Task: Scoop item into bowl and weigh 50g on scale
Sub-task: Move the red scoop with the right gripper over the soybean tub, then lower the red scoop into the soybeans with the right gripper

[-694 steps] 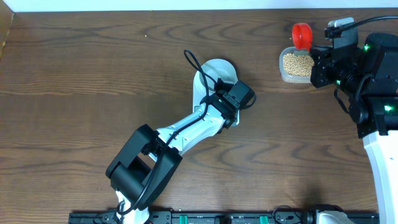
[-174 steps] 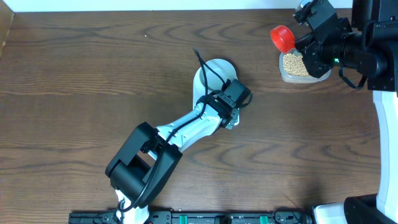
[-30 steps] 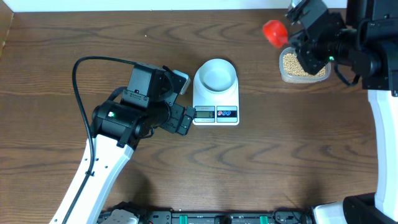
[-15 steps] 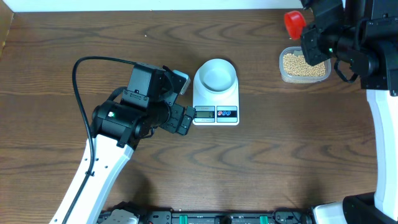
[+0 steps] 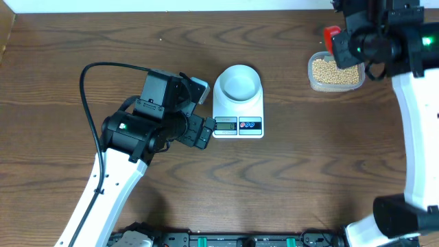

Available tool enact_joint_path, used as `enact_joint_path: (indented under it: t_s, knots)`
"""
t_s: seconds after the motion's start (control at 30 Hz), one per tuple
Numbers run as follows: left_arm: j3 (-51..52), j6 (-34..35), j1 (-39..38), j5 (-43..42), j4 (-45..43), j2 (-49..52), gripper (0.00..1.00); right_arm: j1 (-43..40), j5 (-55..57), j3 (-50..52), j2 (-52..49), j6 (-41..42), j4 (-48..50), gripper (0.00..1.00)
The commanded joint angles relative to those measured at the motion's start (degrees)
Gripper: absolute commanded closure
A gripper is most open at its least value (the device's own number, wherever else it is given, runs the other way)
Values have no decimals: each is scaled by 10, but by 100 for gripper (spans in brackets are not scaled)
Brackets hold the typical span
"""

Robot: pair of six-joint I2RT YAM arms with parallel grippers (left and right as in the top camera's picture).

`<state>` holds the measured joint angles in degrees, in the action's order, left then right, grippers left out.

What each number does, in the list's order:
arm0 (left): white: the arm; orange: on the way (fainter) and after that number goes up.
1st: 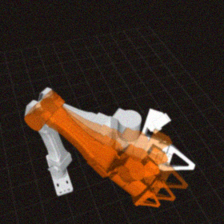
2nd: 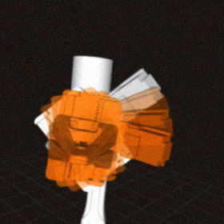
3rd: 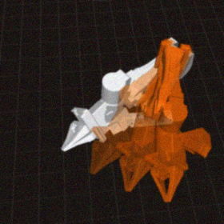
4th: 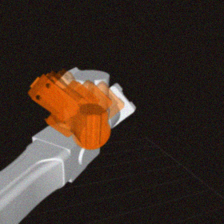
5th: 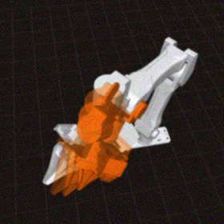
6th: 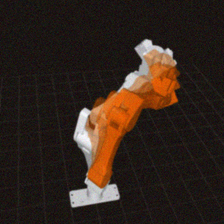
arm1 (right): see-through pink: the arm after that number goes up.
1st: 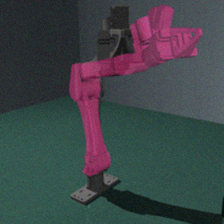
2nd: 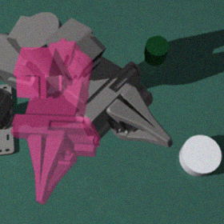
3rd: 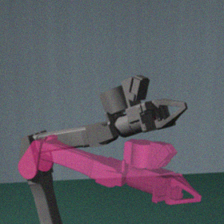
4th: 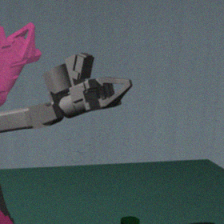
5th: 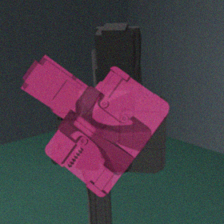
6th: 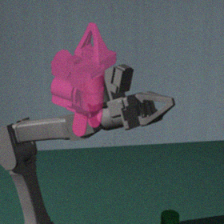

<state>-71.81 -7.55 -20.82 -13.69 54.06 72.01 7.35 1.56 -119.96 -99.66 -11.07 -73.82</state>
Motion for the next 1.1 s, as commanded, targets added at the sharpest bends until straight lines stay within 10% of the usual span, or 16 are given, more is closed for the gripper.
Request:
enact_joint_path:
  t_s: [0.0, 1.07]
  knots:
    - [0, -6, 2, -7, 3, 3, 5, -15, 12, -10, -28, -7, 7, 99]
    - [0, -6, 2, -7, 3, 3, 5, -12, 201, -10, -235, 40, 47, 99]
